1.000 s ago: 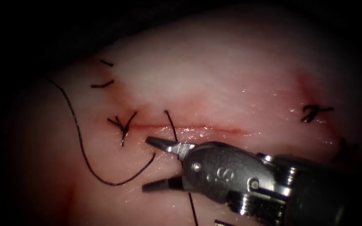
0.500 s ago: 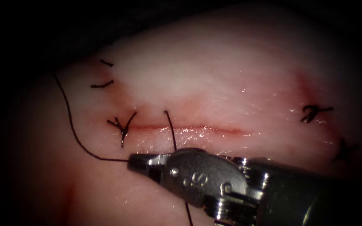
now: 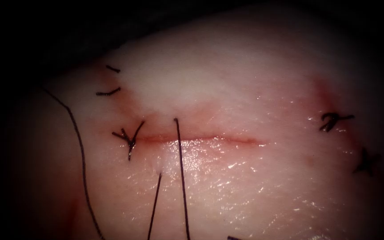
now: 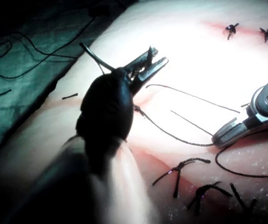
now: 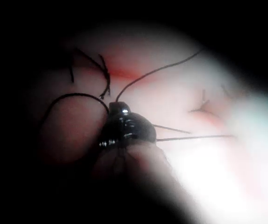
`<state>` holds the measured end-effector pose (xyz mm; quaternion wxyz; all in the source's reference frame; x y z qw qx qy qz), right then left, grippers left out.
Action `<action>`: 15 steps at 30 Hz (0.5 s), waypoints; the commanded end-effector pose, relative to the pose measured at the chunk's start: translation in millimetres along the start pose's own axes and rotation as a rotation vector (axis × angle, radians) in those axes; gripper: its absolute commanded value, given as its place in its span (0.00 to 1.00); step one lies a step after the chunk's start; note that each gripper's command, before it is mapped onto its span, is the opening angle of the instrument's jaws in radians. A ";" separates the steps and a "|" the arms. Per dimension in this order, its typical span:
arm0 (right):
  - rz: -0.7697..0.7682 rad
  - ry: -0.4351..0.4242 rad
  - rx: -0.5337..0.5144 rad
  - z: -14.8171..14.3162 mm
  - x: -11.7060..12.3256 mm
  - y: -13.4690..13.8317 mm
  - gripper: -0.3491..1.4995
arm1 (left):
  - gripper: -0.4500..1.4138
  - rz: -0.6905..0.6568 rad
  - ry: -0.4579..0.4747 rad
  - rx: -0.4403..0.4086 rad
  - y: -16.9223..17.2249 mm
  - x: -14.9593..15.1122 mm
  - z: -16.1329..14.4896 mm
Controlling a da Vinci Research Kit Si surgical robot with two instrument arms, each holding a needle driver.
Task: Wound Closure
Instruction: Use the right hand to pull the full suture through except for a short tail.
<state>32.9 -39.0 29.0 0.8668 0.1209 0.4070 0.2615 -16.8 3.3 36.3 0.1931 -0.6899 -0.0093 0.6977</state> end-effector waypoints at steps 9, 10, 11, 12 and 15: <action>-0.107 0.103 0.088 0.2 4.7 -3.1 0.67 | 0.00 0.006 -0.039 -0.029 0.4 1.5 -0.6; -0.150 0.123 0.078 0.2 4.6 -2.4 0.85 | 0.00 0.005 -0.045 -0.025 0.2 1.4 -0.8; -0.195 0.159 0.060 0.0 4.4 -1.4 0.89 | 0.00 0.003 -0.051 -0.020 -0.1 1.3 -1.0; -0.207 0.184 0.050 -0.2 4.3 -0.7 0.92 | 0.00 0.001 -0.062 -0.013 -0.6 1.2 -1.4; -0.235 0.238 0.030 -0.9 4.1 2.0 0.95 | 0.00 -0.012 -0.082 0.025 -1.7 0.9 -2.2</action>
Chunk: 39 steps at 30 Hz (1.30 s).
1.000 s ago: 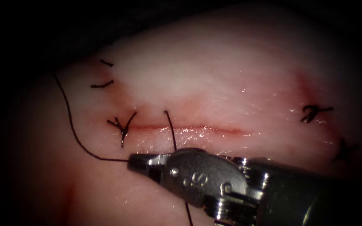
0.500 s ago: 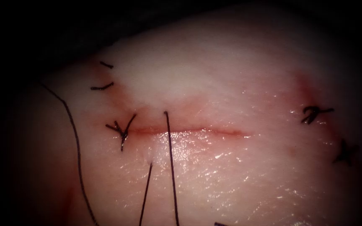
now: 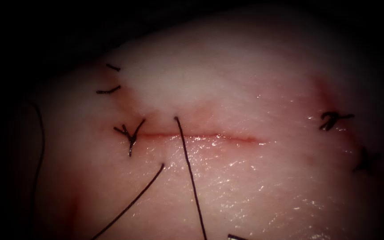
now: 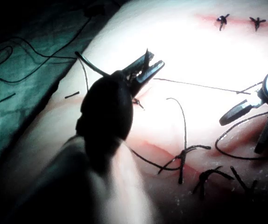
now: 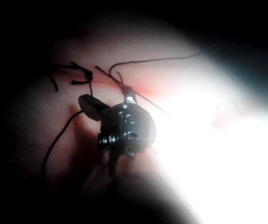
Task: Wound Closure
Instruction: Use the right hand to pull the full suture through except for a short tail.
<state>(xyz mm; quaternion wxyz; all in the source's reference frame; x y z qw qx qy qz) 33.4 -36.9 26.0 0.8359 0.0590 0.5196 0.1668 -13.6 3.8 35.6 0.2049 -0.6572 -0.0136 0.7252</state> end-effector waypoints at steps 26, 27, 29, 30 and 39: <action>-0.323 -0.053 -0.036 5.5 -8.1 13.9 0.66 | 0.00 0.027 -0.006 0.077 -1.9 -1.1 0.5; -0.325 -0.066 -0.023 5.5 -8.1 13.8 0.58 | 0.00 0.027 -0.006 0.078 -1.9 -1.1 0.5; -0.327 -0.092 -0.004 5.6 -8.2 13.6 0.06 | 0.00 0.027 -0.006 0.079 -1.8 -1.1 0.6; -0.323 -0.124 0.008 5.5 -8.1 13.5 0.00 | 0.00 0.027 -0.004 0.077 -1.8 -1.1 0.6; -0.180 -0.223 0.013 3.8 -6.8 8.2 0.00 | 0.00 0.031 0.012 0.069 -1.5 -1.2 1.1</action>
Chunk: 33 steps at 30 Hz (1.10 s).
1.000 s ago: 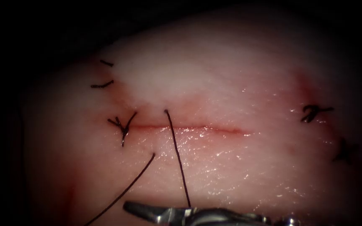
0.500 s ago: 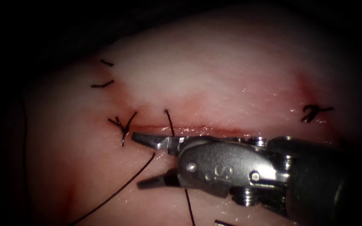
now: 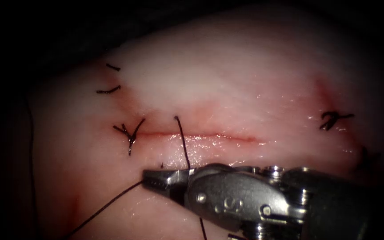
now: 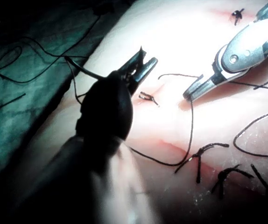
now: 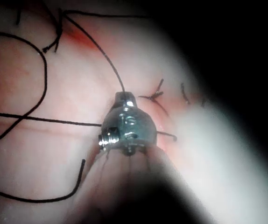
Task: Wound Closure
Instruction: Use the right hand to pull the full suture through except for a short tail.
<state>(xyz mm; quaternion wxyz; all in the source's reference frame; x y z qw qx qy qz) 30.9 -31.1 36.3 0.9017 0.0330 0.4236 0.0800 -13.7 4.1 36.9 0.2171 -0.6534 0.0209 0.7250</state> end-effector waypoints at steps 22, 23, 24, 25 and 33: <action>-0.132 0.208 0.060 -3.1 7.4 -3.9 0.84 | 0.00 0.007 -0.001 -0.013 -0.3 0.0 0.9; -0.163 0.212 0.056 -3.0 6.9 -3.0 0.86 | 0.00 0.007 -0.001 -0.013 -0.3 0.0 0.9; -0.170 0.212 0.055 -2.9 6.5 -2.2 0.87 | 0.00 0.007 -0.001 -0.013 -0.3 0.0 0.9; -0.171 0.212 0.054 -2.8 6.1 -1.5 0.87 | 0.00 0.007 -0.001 -0.013 -0.3 0.0 0.9; -0.263 0.195 0.020 -1.1 2.6 2.7 0.86 | 0.00 0.007 -0.001 -0.013 -0.3 0.0 0.9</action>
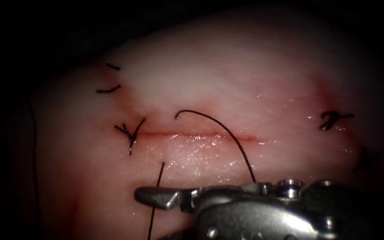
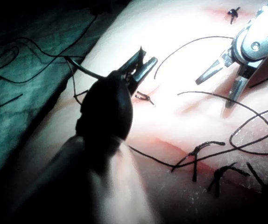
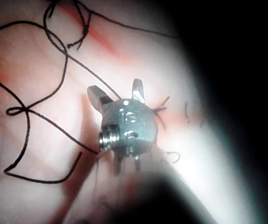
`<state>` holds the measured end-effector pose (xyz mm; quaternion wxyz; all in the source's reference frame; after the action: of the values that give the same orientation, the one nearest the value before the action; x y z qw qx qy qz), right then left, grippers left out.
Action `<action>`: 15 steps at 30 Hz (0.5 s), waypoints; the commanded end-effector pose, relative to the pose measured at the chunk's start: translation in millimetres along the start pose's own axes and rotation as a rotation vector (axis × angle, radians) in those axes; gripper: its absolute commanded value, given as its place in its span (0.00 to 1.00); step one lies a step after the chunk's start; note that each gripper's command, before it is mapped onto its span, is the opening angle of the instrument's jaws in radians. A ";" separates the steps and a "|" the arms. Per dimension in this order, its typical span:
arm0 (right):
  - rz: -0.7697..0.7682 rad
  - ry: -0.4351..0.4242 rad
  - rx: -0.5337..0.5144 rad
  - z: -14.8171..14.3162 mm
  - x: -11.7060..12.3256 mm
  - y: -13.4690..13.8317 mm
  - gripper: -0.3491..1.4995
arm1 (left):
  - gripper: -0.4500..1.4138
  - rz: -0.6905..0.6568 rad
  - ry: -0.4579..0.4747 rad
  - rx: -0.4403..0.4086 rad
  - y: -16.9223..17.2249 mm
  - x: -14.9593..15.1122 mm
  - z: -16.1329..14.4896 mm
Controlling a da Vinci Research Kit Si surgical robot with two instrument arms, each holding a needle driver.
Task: Wound Closure
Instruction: Use the right hand to pull the full suture through except for a short tail.
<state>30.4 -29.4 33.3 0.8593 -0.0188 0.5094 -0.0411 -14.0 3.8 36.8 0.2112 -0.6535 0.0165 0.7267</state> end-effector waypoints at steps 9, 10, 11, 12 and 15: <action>-0.013 -0.009 -0.018 3.3 -4.5 2.5 0.86 | 0.00 0.004 0.001 -0.001 -0.7 0.0 0.7; -0.015 -0.011 -0.020 3.5 -4.8 2.5 0.84 | 0.00 0.004 0.001 -0.001 -0.7 0.0 0.7; -0.016 -0.012 -0.021 3.7 -4.9 2.5 0.81 | 0.00 0.004 0.001 -0.001 -0.7 0.0 0.8; -0.016 -0.012 -0.022 3.8 -5.0 2.5 0.76 | 0.00 0.004 0.001 -0.001 -0.7 0.0 0.8; -0.013 -0.017 -0.021 3.8 -5.0 2.8 0.00 | 0.00 0.004 0.001 0.000 -0.7 -0.1 0.8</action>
<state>30.3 -27.1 39.5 0.8656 -0.0314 0.4981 -0.0401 -14.0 3.8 36.8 0.2108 -0.6529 0.0159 0.7274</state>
